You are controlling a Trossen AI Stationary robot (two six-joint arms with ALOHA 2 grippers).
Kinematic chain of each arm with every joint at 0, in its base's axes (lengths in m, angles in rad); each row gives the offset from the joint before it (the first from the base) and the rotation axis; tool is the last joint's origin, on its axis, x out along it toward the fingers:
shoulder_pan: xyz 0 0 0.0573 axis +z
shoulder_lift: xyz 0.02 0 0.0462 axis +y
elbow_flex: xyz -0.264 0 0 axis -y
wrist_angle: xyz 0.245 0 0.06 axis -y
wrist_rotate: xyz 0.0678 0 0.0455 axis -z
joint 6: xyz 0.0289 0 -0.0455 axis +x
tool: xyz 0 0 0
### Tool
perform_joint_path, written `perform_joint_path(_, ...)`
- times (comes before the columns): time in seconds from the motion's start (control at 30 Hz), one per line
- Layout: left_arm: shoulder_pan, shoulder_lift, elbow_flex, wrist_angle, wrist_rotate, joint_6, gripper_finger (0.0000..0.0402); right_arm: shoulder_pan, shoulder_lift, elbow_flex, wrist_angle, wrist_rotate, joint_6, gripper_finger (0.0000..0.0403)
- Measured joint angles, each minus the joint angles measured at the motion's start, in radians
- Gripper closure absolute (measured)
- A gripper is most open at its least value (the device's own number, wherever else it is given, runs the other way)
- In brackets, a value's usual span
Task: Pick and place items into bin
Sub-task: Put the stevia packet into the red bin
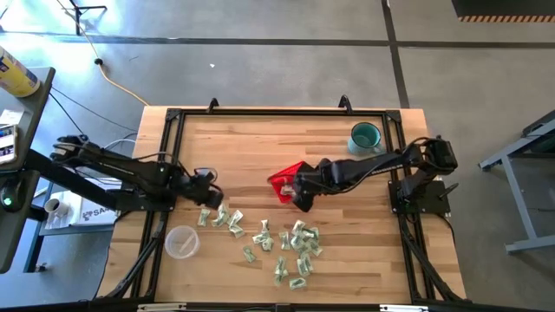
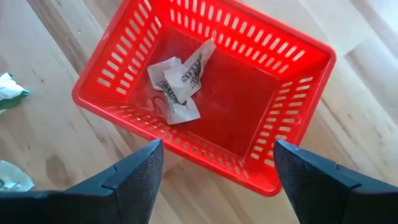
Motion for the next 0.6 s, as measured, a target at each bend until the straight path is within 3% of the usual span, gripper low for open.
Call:
perform_joint_path(0.3,-0.031,0.195,0.000,0.031,-0.062,0.038,0.0262,0.002,0.000,0.000,0.009,0.019,-0.019,0.0109)
perform_joint_path(0.6,-0.031,0.260,0.000,0.103,-0.037,0.019,0.0165,0.002,0.000,0.000,-0.001,0.014,-0.006,0.0109)
